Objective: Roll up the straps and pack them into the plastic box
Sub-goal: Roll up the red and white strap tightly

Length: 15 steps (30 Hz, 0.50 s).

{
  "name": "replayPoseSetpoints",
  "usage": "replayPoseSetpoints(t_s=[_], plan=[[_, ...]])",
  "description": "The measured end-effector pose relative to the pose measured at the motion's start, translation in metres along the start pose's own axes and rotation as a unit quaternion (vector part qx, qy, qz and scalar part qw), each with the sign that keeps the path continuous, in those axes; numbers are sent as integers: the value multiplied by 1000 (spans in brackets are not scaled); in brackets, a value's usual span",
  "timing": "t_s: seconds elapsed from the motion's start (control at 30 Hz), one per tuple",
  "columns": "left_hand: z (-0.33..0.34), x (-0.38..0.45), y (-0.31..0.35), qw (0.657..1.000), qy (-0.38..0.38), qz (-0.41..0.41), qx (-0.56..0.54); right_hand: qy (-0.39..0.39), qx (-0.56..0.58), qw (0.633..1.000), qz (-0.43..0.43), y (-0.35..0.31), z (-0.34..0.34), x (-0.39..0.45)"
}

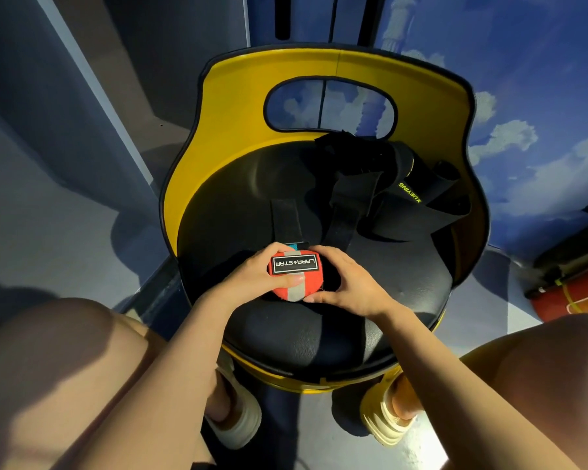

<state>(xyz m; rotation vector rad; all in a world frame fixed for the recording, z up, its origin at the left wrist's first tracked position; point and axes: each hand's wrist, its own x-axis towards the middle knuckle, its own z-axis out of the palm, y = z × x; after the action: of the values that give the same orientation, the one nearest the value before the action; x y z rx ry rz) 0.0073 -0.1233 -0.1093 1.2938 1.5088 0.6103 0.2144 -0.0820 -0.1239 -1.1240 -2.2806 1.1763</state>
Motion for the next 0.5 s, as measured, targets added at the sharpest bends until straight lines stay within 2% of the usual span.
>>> replayPoseSetpoints(t_s=[0.13, 0.2, 0.27, 0.33, 0.4, 0.5], plan=[[1, -2, 0, 999, -17, -48, -15, -45, 17, 997, 60, 4, -3, 5], [8, -1, -6, 998, 39, -34, 45, -58, 23, 995, 77, 6, -5, 7], [11, -2, -7, 981, 125, 20, 148, -59, 39, 993, 93, 2, -5, 10], [9, -5, -4, 970, 165, 81, 161, -62, 76, 988, 116, -5, -6, 14], [8, -7, -3, 970, 141, 117, 162, -70, 112, 981, 144, -7, -6, 19], [8, -5, -6, 968, 101, 114, 199, -66, 129, 974, 173, -11, -7, 27]])
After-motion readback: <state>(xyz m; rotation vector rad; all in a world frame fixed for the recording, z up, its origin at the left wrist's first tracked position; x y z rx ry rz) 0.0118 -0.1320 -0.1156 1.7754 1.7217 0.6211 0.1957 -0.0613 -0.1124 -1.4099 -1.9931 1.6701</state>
